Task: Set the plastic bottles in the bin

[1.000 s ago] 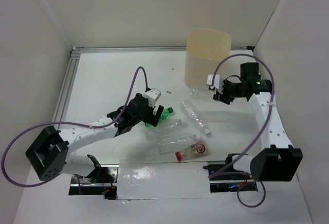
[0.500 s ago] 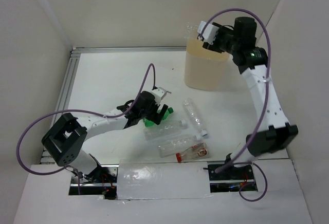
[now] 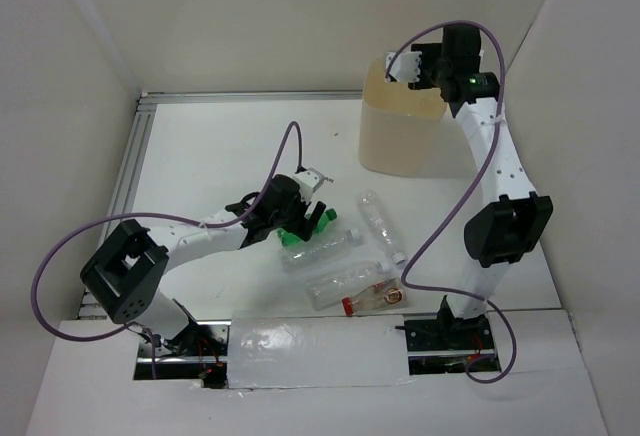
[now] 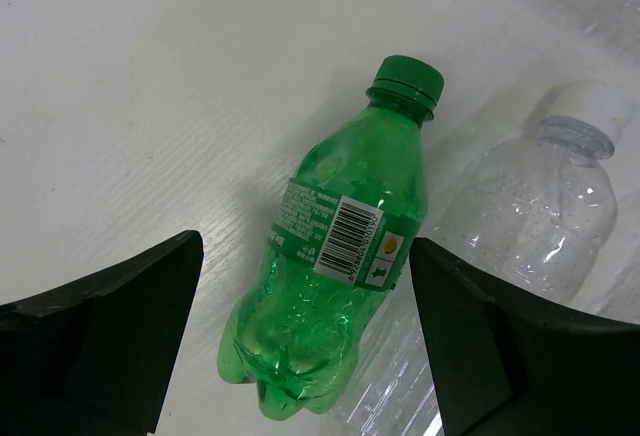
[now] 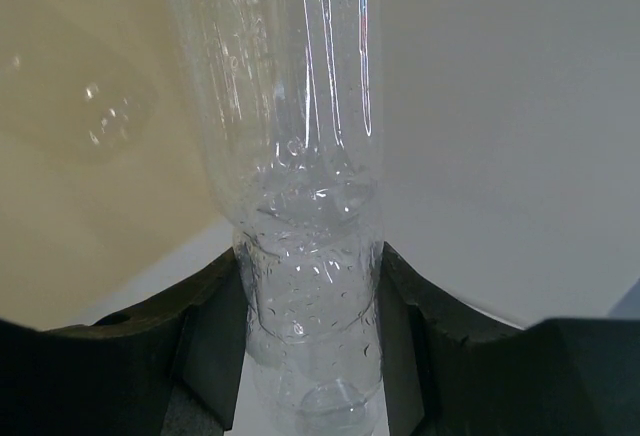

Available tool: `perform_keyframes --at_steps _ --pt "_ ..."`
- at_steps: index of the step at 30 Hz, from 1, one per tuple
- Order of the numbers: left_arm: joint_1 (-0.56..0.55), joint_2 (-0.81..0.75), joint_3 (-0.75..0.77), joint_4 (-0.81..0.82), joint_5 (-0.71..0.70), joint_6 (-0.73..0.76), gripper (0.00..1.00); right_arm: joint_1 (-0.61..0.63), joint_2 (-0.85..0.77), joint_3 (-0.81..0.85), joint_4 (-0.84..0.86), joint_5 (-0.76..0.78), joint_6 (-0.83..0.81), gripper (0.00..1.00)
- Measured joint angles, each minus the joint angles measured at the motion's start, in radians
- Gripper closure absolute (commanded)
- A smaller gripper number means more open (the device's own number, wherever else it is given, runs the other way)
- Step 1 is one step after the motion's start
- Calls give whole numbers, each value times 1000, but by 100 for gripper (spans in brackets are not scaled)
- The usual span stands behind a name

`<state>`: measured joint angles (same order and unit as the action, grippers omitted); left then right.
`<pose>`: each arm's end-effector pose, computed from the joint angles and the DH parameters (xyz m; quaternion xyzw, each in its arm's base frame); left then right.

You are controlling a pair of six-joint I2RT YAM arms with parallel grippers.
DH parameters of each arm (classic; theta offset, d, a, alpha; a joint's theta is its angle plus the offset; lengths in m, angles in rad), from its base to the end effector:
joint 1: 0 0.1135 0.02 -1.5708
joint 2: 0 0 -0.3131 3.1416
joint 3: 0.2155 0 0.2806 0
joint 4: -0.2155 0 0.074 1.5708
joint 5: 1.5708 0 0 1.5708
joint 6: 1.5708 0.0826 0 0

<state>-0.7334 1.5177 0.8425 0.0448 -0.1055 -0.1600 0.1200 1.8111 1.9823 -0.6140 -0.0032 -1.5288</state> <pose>0.2889 -0.2486 0.2096 0.2288 0.8607 -0.1531 0.4283 0.4923 0.0596 0.4563 -0.6210 0.5732 -0.3451 0.4082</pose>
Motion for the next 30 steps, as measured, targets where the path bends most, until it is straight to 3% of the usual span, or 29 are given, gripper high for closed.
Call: perform_keyframes --at_steps 3,6,7,8,23,25,30 --pt "0 -5 0 0 1 0 3 -18 -45 -36 -3 11 -98 65" --pt "0 -5 -6 0 9 0 3 -38 -73 -49 -36 7 -212 49" --pt "0 -4 -8 0 13 0 3 -42 -82 -57 -47 3 -253 34" --pt "0 -2 -8 0 16 0 3 -46 -88 -63 -59 3 -280 32" --pt "3 80 -8 -14 80 4 3 -39 -92 -85 -106 -44 -380 19" --pt "3 80 -8 -16 87 4 3 -37 -92 -85 -109 -55 -388 12" --pt "3 82 -6 -17 96 3 5 -25 -92 -85 -118 -74 -407 12"
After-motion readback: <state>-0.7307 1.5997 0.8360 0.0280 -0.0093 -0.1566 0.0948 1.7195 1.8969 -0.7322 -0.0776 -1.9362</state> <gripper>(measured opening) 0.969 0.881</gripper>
